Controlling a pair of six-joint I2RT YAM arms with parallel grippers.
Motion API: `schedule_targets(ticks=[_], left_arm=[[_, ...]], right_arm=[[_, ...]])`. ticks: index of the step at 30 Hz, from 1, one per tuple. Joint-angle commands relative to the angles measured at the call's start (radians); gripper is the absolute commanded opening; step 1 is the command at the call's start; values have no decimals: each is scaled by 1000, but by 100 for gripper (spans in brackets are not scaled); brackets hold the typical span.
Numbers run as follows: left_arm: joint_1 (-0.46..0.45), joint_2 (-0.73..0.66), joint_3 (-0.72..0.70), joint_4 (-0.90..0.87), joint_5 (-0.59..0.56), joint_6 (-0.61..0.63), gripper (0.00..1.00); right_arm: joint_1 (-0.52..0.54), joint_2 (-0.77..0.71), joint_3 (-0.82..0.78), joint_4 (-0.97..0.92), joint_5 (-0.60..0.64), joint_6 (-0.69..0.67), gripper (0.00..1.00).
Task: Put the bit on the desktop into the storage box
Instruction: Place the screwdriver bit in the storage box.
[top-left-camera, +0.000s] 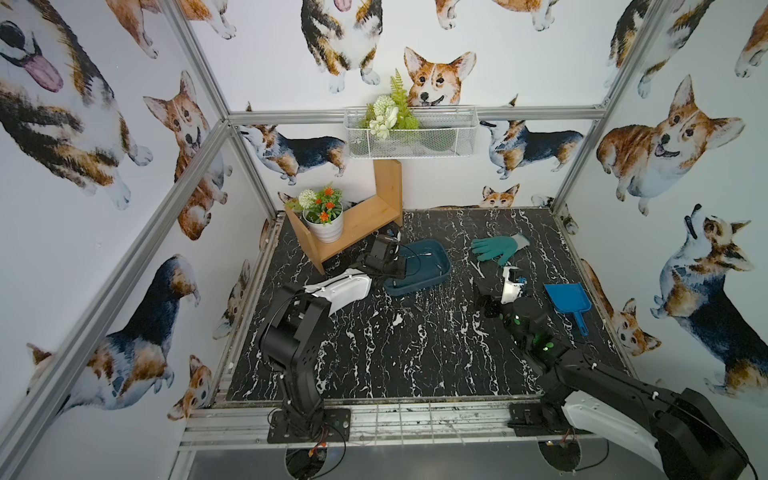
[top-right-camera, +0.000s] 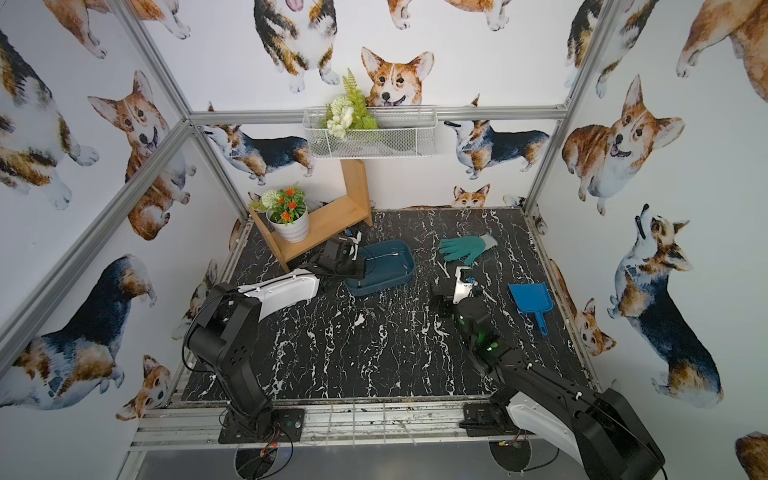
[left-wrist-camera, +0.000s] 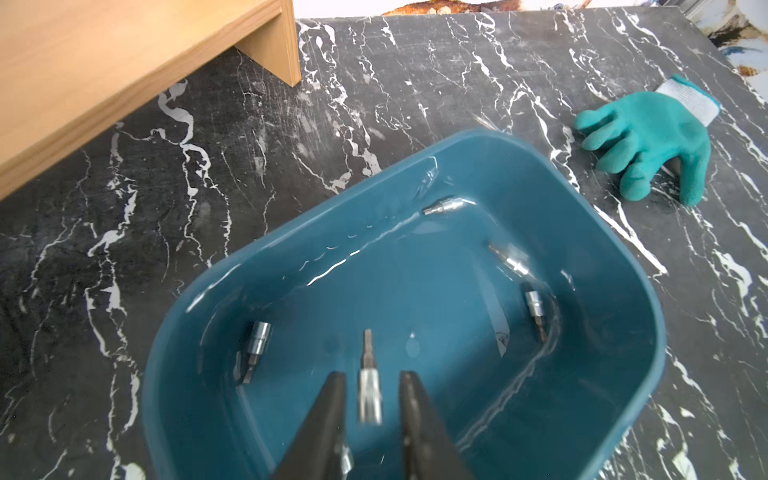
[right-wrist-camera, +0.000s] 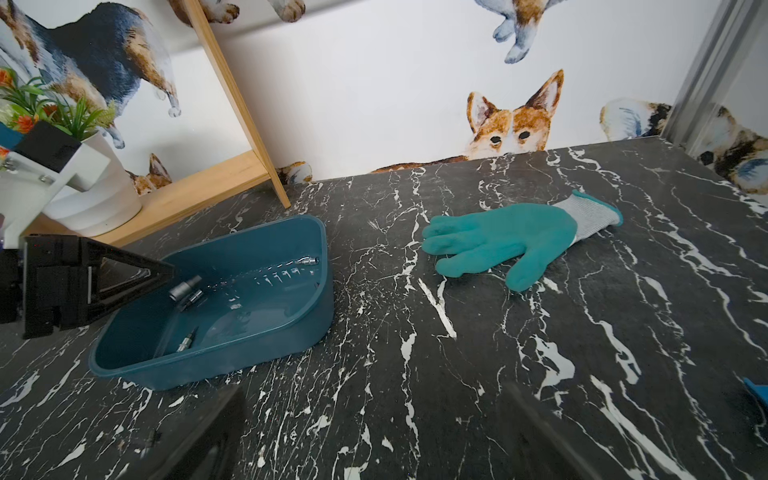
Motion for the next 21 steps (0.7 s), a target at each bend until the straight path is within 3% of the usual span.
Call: schedule_targets(ticks=[1,5,14,21], left_arm=[[5,-19,-9,35,-10,-13,52],[9,-99,-76,60,-39,-31,70],[12,-409,-342,152,-120,-92,96],[12,-650,-629,263,-181,-111,100]], right_arm=[[0,11,27,3,-56,27,100],[1,44,74,-51,-116,83,100],[38,220,226,-194,-208,179,93],[158,391,374,-301,-148,168,87]])
